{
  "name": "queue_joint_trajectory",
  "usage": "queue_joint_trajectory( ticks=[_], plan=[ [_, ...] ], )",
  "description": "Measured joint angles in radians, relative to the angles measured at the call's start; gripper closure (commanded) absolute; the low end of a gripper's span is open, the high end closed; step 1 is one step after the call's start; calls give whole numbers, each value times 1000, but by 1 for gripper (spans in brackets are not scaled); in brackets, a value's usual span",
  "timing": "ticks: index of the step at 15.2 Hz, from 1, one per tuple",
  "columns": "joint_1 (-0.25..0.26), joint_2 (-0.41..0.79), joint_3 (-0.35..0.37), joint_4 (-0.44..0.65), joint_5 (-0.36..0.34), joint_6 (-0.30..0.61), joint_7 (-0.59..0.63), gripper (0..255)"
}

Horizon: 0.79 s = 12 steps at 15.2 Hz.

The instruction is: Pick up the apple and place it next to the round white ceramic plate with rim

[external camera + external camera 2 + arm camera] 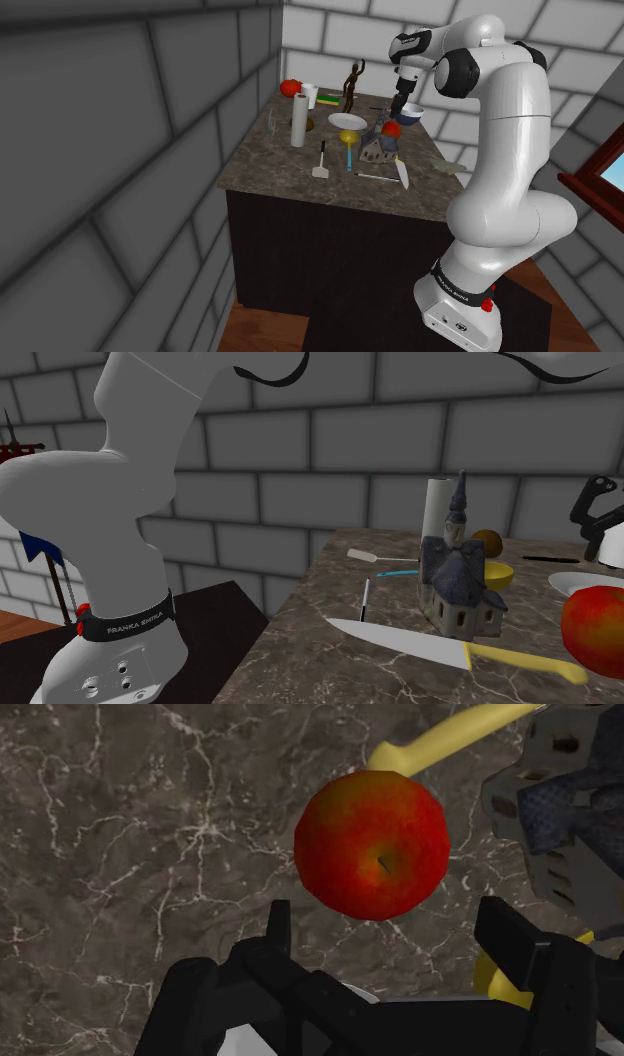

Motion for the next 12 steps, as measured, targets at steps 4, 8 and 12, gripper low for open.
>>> queue_joint_trajectory(
  ticks=[4,8,12],
  plan=[
    [-8,1,-1,70,-2,-67,5,0],
    [-16,5,-2,134,-3,-127,8,0],
    [-16,6,-2,138,-3,-130,9,0]
  ],
)
